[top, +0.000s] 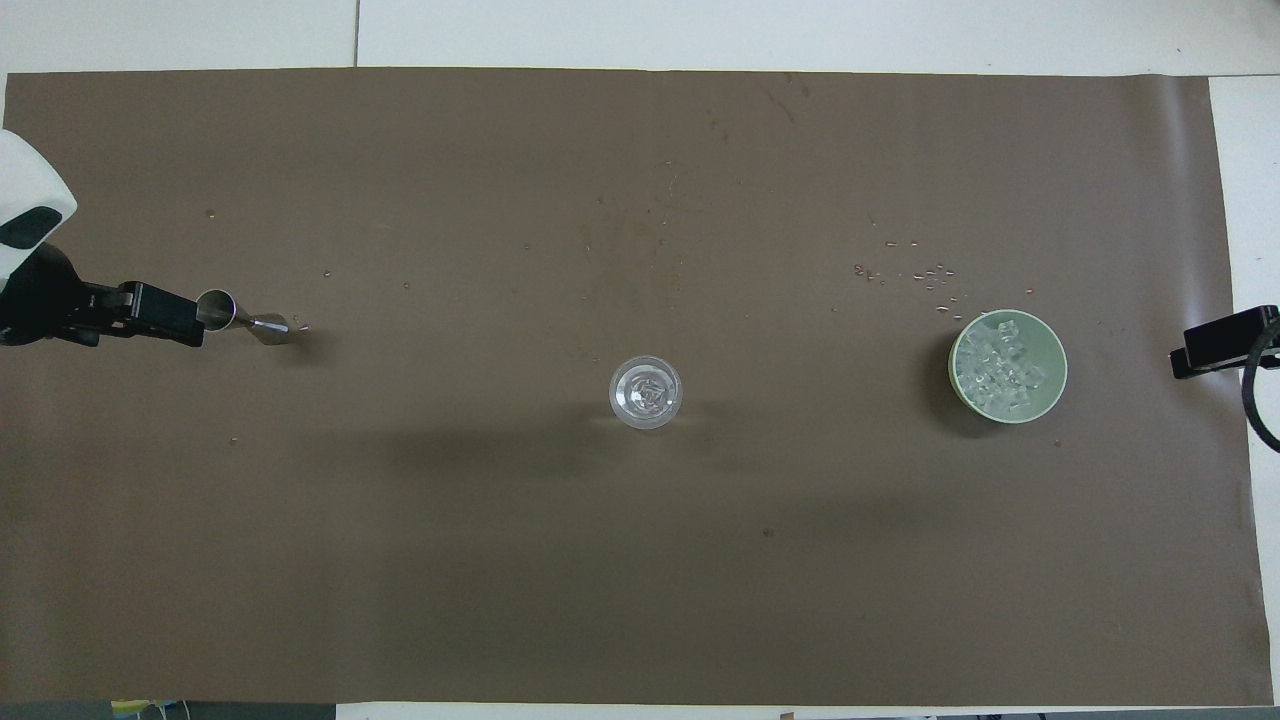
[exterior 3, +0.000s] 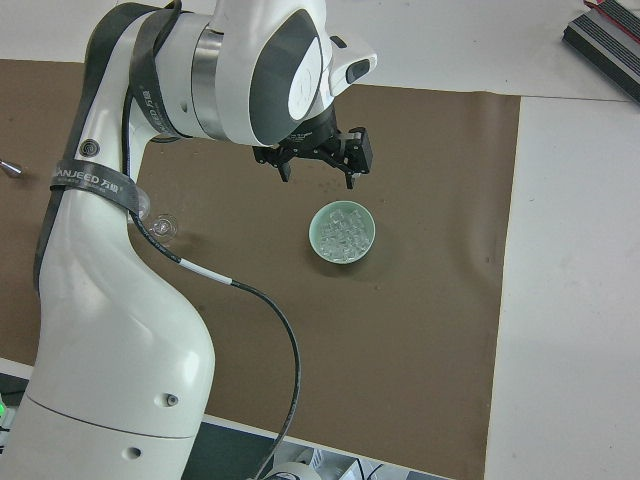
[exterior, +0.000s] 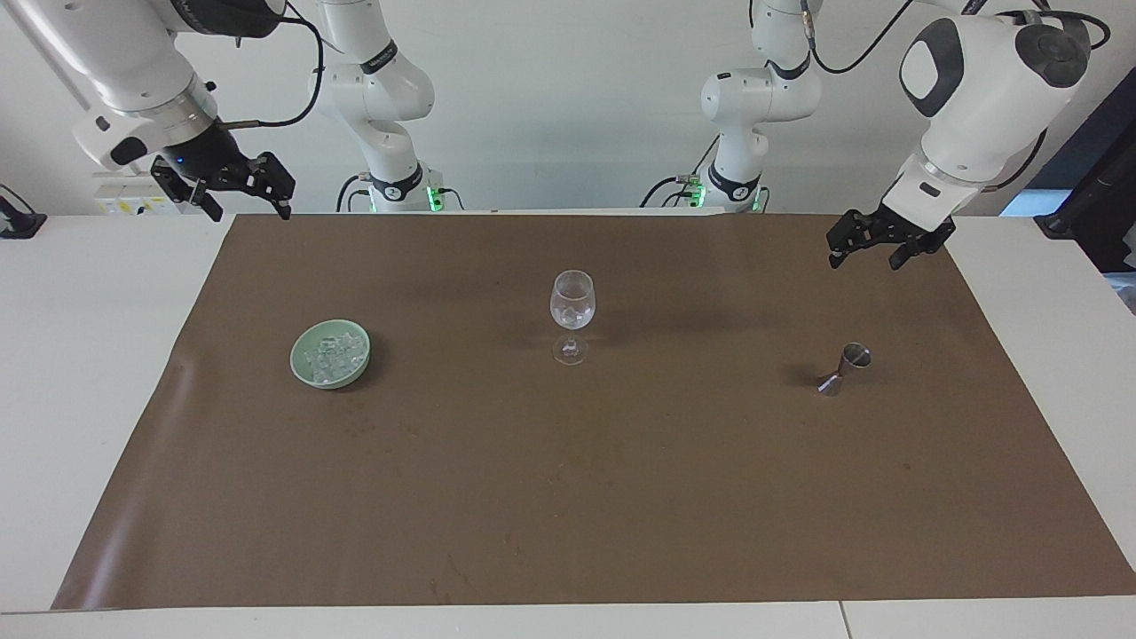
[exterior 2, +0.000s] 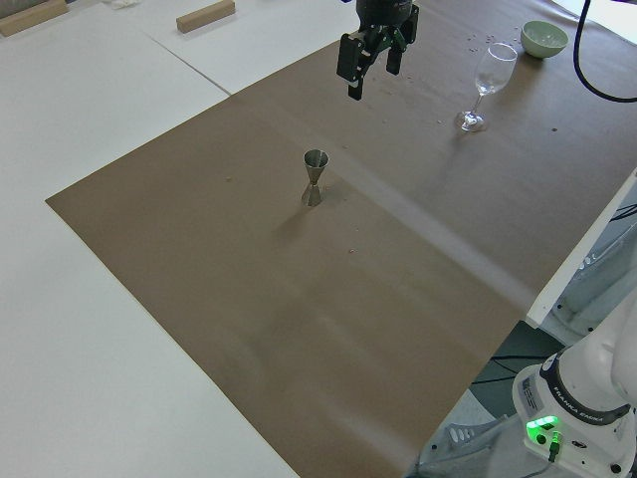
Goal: Pour wine and add ice with both arms
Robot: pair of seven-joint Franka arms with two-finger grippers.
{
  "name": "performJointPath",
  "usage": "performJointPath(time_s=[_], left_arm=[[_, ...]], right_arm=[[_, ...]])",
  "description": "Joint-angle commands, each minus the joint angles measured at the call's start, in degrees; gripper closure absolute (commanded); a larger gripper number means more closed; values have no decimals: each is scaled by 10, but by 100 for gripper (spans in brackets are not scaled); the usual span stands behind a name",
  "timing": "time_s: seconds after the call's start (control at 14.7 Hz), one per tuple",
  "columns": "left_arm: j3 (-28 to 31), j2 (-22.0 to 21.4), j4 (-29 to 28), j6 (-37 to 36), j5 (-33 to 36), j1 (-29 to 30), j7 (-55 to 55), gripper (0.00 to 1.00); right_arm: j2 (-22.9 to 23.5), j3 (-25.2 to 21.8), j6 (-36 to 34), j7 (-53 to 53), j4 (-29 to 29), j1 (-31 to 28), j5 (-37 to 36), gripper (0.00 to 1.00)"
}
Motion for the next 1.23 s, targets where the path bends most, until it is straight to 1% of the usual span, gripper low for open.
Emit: performJointPath(time_s=[0.0,0.27,0.95,1.16], left_arm=[[7,5,12,-9,8,-6,3,0],[7,5,12,-9,8,-6,3,0],[7,5,12,-9,8,-6,3,0],[7,5,12,-9,8,-6,3,0]], right_arm=[[15,3,-16,-12,26,-1,-11,0],[15,4,-13,-12,15,-6,-11,0],[5,2,-11,-15,12,-7,-5,0],[-2,2,-1,-15,-3,-7,-4,0]])
